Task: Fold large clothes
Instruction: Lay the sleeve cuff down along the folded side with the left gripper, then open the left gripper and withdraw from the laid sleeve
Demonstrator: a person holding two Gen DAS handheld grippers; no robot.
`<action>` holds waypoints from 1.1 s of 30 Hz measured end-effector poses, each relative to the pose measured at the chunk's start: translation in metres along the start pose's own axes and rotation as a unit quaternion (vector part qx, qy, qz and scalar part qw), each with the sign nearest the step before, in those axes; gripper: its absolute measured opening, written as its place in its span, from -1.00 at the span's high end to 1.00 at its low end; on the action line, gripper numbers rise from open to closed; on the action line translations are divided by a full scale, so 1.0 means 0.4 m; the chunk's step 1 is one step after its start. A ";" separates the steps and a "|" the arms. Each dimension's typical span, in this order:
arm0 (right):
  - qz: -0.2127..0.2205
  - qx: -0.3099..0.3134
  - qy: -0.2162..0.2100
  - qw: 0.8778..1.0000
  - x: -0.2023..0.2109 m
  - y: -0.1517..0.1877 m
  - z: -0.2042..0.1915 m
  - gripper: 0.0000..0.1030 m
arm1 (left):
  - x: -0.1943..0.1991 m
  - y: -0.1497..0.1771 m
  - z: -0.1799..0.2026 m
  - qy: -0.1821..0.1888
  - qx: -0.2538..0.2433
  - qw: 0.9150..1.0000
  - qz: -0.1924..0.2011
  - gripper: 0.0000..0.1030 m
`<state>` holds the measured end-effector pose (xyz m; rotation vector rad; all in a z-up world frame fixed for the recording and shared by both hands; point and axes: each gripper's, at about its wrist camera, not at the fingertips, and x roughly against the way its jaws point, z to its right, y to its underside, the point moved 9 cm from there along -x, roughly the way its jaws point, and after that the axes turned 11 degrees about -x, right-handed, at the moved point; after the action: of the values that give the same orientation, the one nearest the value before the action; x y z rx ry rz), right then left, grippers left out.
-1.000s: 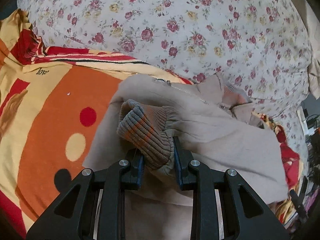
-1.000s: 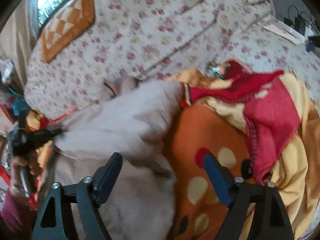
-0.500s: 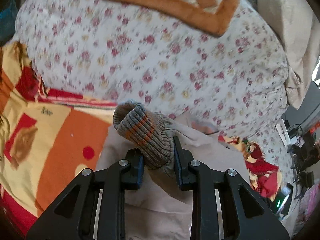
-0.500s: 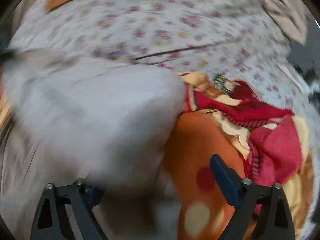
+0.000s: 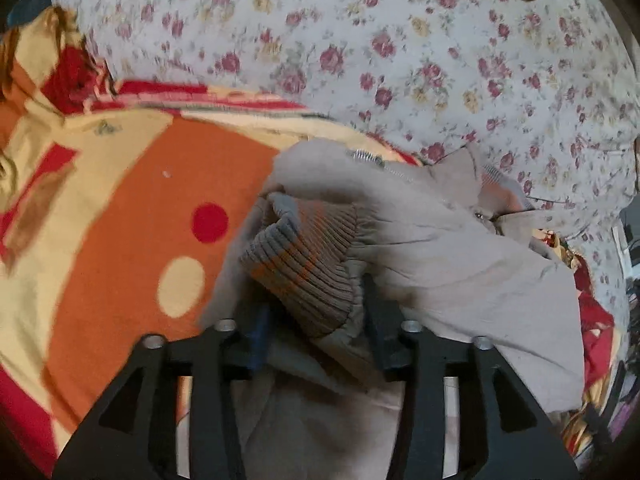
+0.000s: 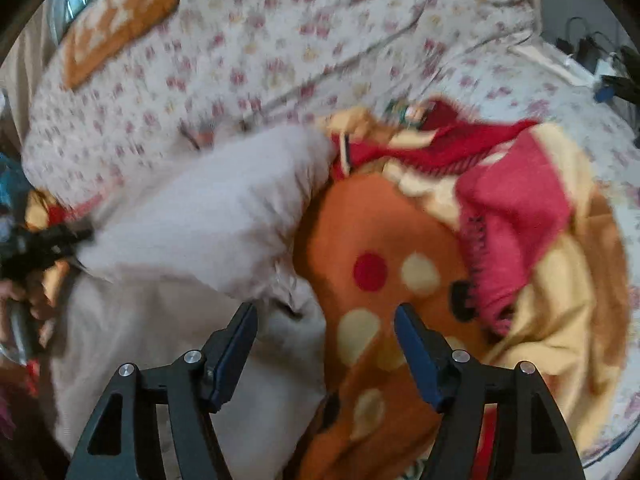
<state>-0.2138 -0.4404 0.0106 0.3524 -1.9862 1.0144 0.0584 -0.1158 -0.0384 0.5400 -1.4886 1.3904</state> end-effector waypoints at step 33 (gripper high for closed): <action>0.039 0.050 0.036 0.997 -0.042 -0.024 -0.217 -0.52 | 0.211 0.087 0.097 -0.091 -0.090 0.987 0.093 -0.28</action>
<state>-0.1491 -0.3819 0.0287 0.2910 -1.9002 1.1630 -0.0193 -0.1183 0.0232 0.4305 -1.8312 1.3590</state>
